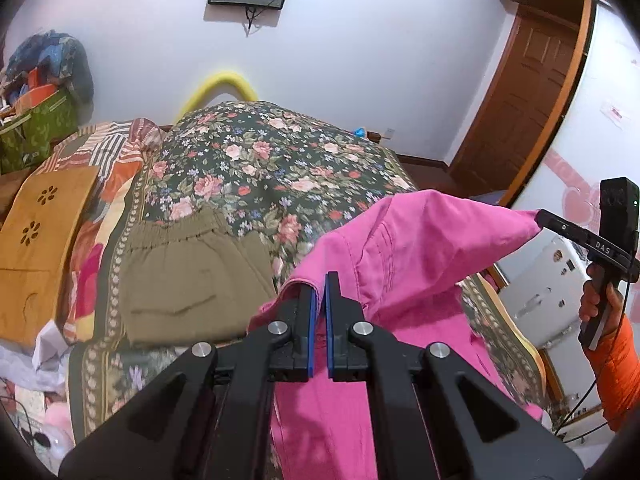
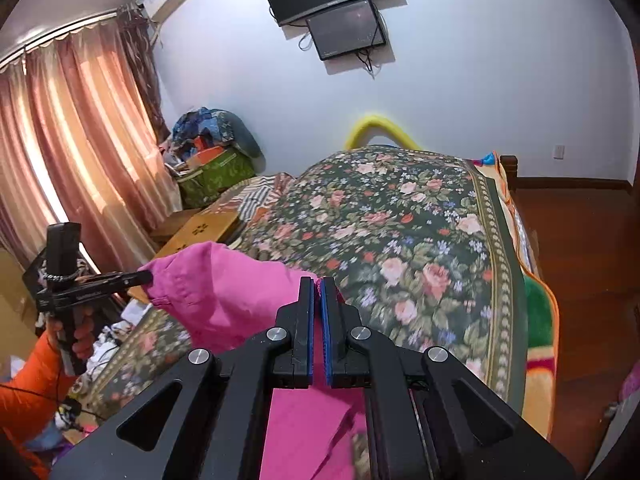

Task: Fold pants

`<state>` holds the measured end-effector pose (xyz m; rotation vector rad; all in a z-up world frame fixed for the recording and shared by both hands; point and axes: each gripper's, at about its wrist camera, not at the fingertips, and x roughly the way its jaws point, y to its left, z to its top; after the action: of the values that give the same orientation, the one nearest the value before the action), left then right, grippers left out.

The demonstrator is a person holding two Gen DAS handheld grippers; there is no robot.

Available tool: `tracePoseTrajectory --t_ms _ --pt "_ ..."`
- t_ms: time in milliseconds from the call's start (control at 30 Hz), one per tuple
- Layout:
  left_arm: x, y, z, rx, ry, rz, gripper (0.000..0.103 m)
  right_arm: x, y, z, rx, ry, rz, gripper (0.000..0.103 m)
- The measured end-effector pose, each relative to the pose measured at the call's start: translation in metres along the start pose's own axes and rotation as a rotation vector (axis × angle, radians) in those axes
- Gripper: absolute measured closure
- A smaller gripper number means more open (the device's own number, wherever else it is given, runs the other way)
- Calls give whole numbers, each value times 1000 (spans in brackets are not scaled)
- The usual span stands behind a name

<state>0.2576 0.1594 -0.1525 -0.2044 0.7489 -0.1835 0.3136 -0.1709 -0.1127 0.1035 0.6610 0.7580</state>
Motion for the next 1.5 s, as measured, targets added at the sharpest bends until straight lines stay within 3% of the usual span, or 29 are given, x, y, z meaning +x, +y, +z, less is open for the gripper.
tracePoseTrajectory --t_ms 400,867,1500 --pt "-58 -18 -65 19 -8 -21 100 -60 35 -67 22 13 16 100" --pt "-75 -17 -152 18 62 -59 100 -67 52 -157 131 137 36 100" --pt "-71 7 -217 -83 138 -59 100 -66 58 -208 193 237 31 100"
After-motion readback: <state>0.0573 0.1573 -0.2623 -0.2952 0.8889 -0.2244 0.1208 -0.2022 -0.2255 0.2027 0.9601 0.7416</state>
